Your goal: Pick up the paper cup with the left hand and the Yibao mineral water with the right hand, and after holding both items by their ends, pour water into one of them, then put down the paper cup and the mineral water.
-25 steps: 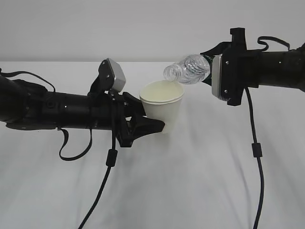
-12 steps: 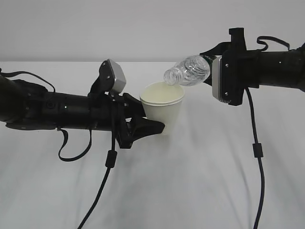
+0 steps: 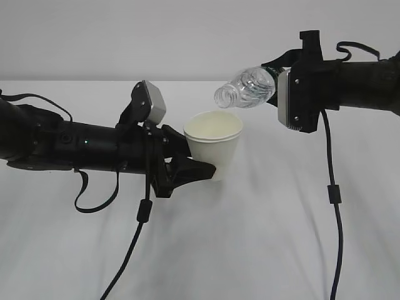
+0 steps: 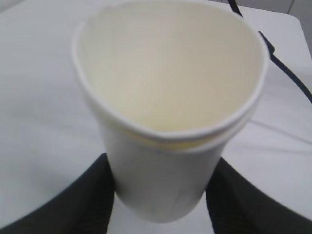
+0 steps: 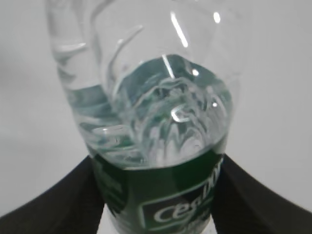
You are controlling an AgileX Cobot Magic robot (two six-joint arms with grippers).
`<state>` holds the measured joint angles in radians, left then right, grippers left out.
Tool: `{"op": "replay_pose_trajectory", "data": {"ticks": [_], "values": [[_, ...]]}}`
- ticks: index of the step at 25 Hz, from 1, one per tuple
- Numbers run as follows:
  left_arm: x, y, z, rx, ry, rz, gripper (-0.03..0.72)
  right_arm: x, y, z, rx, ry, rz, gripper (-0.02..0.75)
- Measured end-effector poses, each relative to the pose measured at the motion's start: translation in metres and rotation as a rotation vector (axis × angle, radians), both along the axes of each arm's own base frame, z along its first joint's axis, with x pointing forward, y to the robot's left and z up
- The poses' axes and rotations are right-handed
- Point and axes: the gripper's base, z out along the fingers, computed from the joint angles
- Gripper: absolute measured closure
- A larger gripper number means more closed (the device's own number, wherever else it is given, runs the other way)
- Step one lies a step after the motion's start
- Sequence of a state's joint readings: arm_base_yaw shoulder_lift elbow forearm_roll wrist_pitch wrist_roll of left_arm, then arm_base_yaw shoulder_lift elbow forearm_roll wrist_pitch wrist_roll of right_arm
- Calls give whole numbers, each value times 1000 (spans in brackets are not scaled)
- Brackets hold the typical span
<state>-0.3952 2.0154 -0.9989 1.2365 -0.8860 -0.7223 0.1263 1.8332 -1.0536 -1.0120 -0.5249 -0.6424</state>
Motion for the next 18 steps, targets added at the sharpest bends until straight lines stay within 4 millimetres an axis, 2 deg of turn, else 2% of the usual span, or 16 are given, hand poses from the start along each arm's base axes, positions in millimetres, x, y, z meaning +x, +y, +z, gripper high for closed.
{"op": "replay_pose_trajectory", "data": {"ticks": [4,5,18], "values": [[0,0,-1,8,2,7,291,0,0,0,-6,-4,3,281],[1,1,-1,11,4,10,291,0,0,0,-8,-6,3,262],[5,3,-3,38,15,69,291,2,0,3,-18,-24,8,281]]}}
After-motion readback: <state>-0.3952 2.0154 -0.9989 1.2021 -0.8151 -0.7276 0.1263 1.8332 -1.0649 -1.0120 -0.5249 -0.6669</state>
